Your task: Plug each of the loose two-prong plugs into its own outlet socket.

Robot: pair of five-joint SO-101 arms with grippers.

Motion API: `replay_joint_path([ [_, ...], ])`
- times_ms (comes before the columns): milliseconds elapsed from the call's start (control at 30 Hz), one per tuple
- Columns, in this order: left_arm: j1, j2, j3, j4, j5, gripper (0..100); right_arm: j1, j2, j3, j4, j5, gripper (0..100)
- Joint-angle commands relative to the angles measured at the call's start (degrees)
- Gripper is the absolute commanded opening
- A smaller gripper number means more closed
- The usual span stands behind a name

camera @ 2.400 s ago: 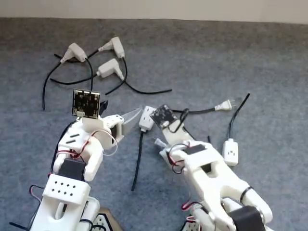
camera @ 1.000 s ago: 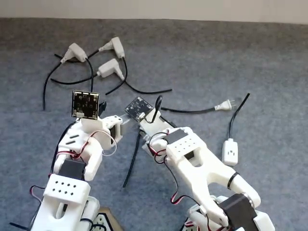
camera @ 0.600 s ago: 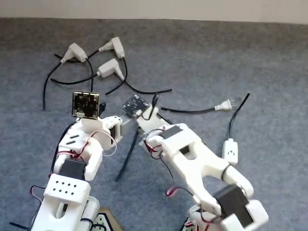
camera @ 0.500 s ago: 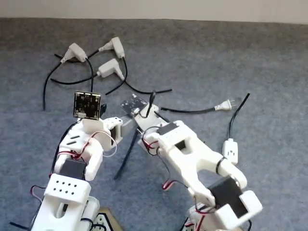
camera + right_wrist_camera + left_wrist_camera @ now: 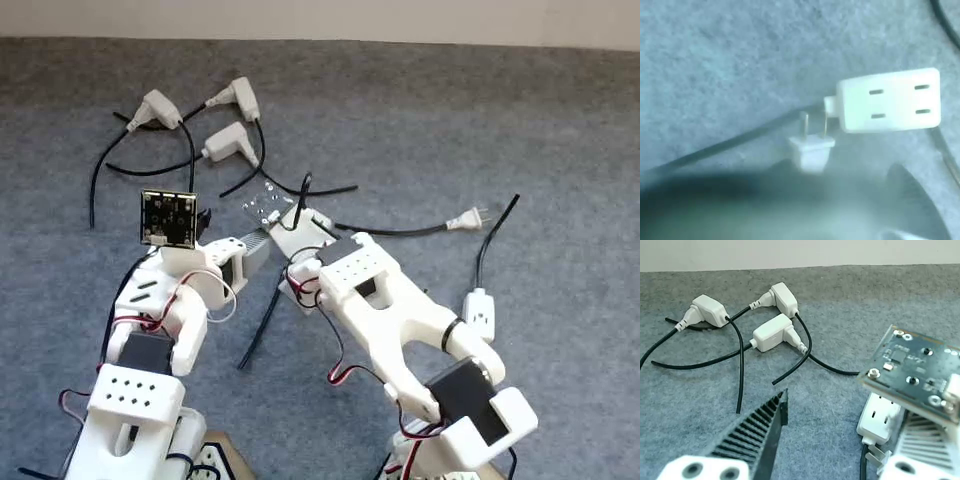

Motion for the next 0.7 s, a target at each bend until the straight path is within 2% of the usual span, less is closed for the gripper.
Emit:
replay_joint_path([
  [0,0.6,-0.3,-0.3,-1.4,0.0,36,-1.1,0.0,-2.9,0.2,0.0,29.3],
  [533,0.4,-0.3,-0.3,-1.3,-0.1,36,3.1,13.4,-8.6,-2.1,-0.1,29.1],
  [667,0.3,-0.3,-0.3,-1.3,-0.1,36,2.9,14.7,-8.8,-2.2,-0.1,19.4],
])
